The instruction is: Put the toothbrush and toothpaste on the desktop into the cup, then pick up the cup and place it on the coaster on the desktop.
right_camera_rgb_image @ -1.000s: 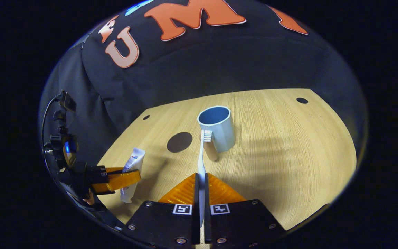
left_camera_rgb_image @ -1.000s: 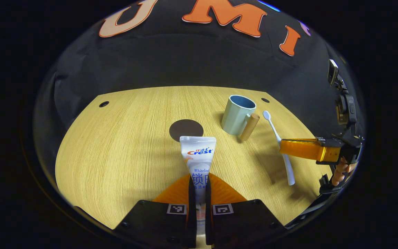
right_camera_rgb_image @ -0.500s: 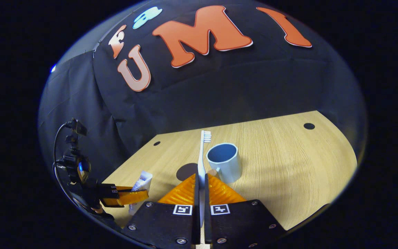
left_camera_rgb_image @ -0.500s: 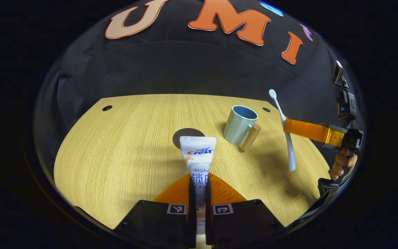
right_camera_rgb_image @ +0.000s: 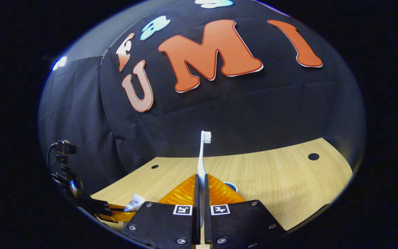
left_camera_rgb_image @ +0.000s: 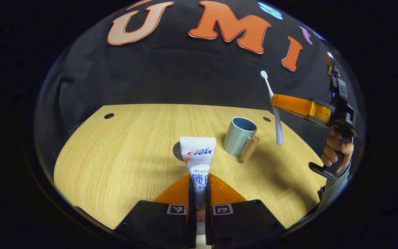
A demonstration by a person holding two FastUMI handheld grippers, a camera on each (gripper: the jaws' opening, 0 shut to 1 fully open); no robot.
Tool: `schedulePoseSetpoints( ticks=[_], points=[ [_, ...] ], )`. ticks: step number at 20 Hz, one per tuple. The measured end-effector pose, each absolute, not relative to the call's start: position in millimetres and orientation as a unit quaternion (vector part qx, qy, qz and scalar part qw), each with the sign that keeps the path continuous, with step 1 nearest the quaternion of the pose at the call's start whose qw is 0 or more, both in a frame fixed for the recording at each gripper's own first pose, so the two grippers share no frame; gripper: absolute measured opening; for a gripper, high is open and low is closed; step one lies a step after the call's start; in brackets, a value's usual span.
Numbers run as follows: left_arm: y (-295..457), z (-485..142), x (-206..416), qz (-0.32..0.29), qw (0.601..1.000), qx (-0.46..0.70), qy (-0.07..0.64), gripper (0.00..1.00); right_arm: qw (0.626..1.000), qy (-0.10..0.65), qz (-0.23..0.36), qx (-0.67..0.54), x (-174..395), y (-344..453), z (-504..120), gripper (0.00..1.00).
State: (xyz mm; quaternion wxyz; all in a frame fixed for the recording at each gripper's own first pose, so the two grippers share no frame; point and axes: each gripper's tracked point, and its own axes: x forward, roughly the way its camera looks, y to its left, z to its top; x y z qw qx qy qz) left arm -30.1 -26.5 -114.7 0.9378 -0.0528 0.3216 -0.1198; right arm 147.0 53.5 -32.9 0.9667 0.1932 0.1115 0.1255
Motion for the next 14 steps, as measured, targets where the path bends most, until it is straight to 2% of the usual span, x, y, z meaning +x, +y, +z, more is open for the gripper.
schedulePoseSetpoints(
  ticks=[10,14],
  points=[
    [-26,-105,-32,-0.127,0.949,-0.052,0.285,0.13,0.971,0.038,0.081,0.221,211,21,-43,0.05],
    [-19,-88,-29,-0.118,0.96,-0.047,0.248,0.13,0.973,0.028,0.077,0.214,225,20,-57,0.05]
  ],
)
